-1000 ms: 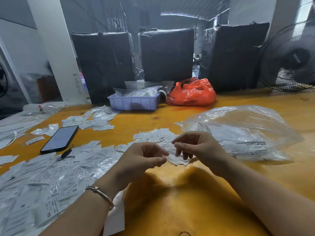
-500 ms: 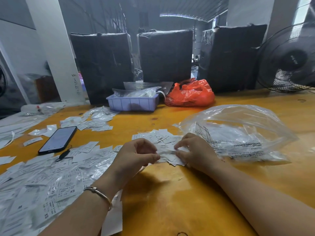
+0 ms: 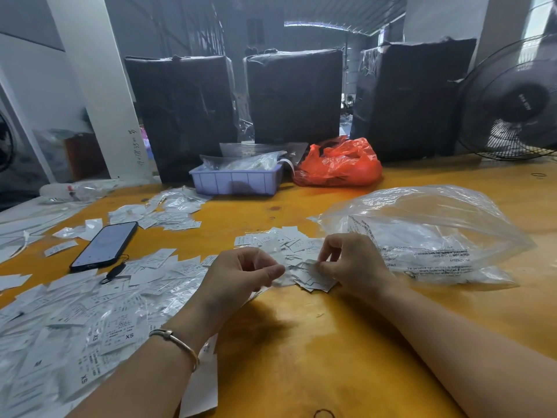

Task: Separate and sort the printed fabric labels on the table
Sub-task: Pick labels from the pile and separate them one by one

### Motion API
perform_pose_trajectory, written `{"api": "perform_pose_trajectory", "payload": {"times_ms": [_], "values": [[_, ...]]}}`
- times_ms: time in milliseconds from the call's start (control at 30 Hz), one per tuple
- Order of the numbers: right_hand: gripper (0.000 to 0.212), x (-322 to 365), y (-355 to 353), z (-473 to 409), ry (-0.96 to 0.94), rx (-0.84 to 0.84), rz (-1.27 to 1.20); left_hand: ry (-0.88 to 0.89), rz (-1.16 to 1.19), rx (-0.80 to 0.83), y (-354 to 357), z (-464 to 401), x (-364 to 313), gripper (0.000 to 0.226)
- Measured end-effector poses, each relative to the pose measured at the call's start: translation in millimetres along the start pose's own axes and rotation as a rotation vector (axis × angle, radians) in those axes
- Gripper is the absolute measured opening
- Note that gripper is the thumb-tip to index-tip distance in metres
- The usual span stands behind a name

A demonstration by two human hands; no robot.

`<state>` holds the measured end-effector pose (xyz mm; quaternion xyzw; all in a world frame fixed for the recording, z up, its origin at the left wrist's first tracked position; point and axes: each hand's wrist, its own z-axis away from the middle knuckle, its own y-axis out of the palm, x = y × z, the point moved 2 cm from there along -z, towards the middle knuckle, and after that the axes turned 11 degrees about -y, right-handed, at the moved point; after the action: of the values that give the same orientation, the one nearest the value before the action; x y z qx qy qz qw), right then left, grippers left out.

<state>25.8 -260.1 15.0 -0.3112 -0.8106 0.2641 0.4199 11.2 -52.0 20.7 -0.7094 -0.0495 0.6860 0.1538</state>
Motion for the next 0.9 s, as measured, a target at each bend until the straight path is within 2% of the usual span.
{"api": "perform_pose_trajectory", "payload": {"times_ms": [100,167,267,367,433,567,667,800,900], "values": [[0.022,2,2,1,0.019,0.031,-0.148,0.007,-0.014,0.011,1,1,-1,0.034],[0.015,3,-3,1,0.046,-0.068,-0.325,0.012,0.013,0.015,1,2,-2,0.033],[0.006,3,-17,2,0.146,-0.22,-0.635,0.013,0.041,0.028,1,5,-6,0.017],[0.006,7,-26,2,0.262,-0.214,-0.916,-0.003,0.075,0.053,2,6,-7,0.011],[0.013,10,-28,1,0.289,-0.182,-1.013,0.0,0.087,0.054,2,7,-7,0.012],[0.031,12,-31,2,0.222,-0.123,-0.979,0.017,0.153,-0.014,0,8,-11,0.01],[0.047,13,-32,5,0.133,-0.137,-0.847,-0.021,0.171,-0.035,-5,7,-12,0.012],[0.032,20,-32,8,0.01,-0.157,-0.601,-0.035,0.22,0.012,-6,9,-13,0.02],[0.019,31,-27,9,0.003,0.071,-0.615,-0.02,0.247,0.05,-4,9,-13,0.023]]}}
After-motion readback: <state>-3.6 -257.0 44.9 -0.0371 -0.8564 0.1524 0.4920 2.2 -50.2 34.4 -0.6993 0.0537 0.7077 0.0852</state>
